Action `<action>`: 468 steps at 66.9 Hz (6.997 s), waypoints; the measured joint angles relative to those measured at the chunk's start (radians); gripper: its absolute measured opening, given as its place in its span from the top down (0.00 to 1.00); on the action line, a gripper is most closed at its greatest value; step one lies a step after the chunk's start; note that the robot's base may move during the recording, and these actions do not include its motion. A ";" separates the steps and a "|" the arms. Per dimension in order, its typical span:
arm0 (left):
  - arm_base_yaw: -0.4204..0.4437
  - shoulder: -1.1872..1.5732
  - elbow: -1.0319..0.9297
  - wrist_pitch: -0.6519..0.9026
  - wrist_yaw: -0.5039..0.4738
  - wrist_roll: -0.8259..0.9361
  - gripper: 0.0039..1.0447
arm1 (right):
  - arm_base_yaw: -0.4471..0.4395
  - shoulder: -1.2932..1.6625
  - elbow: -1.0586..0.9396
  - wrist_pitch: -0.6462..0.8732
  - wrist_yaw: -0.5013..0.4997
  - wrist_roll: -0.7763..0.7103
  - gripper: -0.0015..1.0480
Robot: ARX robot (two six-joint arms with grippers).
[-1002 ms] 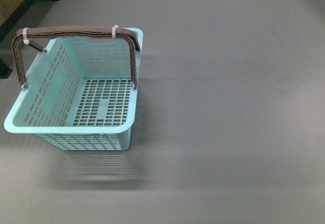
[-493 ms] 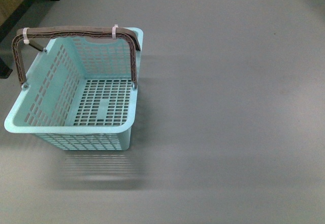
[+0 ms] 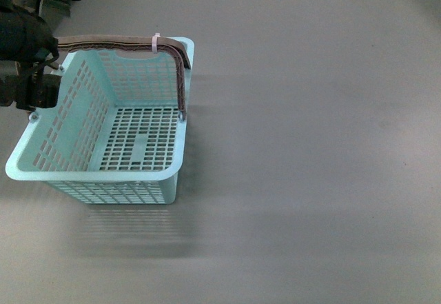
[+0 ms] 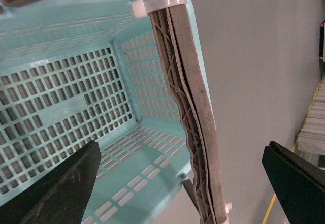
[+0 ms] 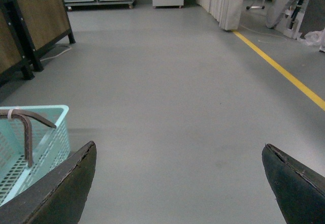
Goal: Pick lemon and mango into basket
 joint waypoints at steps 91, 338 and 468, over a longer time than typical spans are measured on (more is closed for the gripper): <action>-0.057 0.062 0.170 -0.129 0.061 -0.083 0.86 | 0.000 0.000 0.000 0.000 0.000 0.000 0.08; -0.023 -0.960 -0.062 -0.583 0.040 -0.090 0.86 | 0.000 0.000 0.000 0.000 0.001 0.000 0.08; -0.022 -0.960 -0.062 -0.583 0.043 -0.091 0.86 | 0.000 0.001 0.000 0.000 0.000 0.000 0.08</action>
